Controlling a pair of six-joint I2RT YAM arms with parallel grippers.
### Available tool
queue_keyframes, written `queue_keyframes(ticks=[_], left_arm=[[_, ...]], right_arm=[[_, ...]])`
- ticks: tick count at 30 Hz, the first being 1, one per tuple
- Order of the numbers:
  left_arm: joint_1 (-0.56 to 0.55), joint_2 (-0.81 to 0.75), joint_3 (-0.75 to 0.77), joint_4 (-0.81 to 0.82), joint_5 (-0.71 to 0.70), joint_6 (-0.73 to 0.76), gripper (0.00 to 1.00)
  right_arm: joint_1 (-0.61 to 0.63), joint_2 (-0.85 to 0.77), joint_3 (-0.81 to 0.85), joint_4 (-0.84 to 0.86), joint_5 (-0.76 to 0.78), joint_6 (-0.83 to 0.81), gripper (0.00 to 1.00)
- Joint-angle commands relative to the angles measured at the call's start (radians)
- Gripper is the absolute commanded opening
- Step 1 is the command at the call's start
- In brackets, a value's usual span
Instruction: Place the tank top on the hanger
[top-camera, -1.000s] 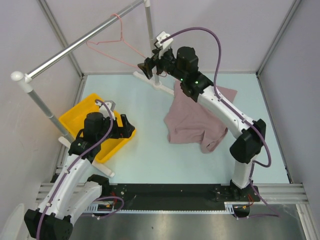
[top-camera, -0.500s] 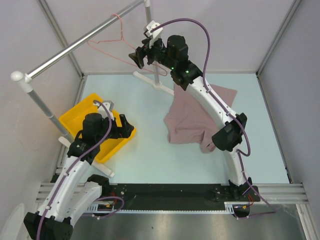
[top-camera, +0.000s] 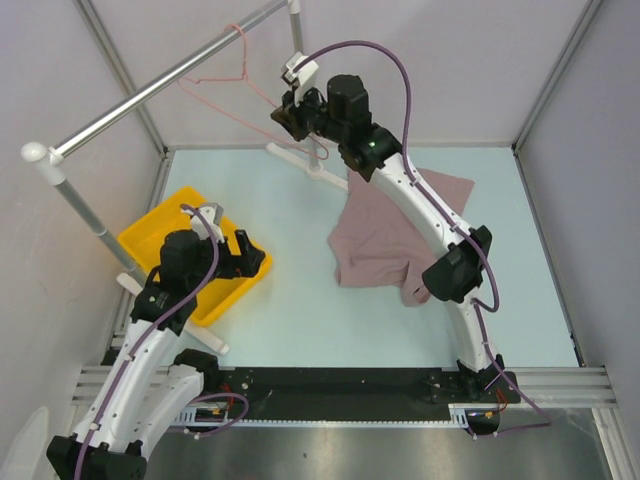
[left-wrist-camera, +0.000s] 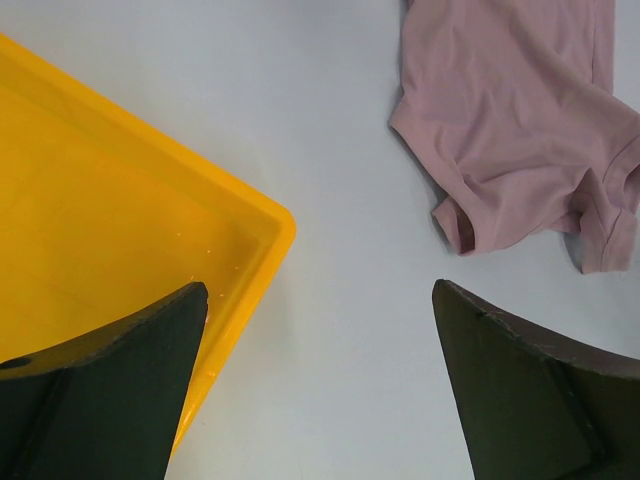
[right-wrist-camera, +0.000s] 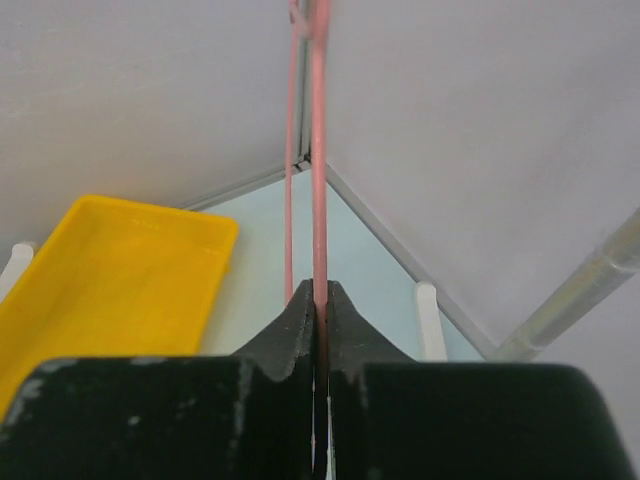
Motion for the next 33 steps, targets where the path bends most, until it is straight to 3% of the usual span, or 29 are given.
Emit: queue_keyframes(ticks=[1, 18, 33], left_arm=[[0.009, -0.020, -0.007, 0.028, -0.016, -0.004, 0.99], [0.010, -0.047, -0.003, 0.034, -0.019, 0.006, 0.99], [0.010, -0.061, -0.010, 0.043, -0.011, 0.023, 0.99]], right_arm=[[0.036, -0.040, 0.044, 0.032, 0.062, -0.040, 0.00], [0.059, -0.139, 0.062, 0.118, 0.136, -0.054, 0.00], [0.059, -0.318, -0.181, 0.087, 0.191, -0.094, 0.00]])
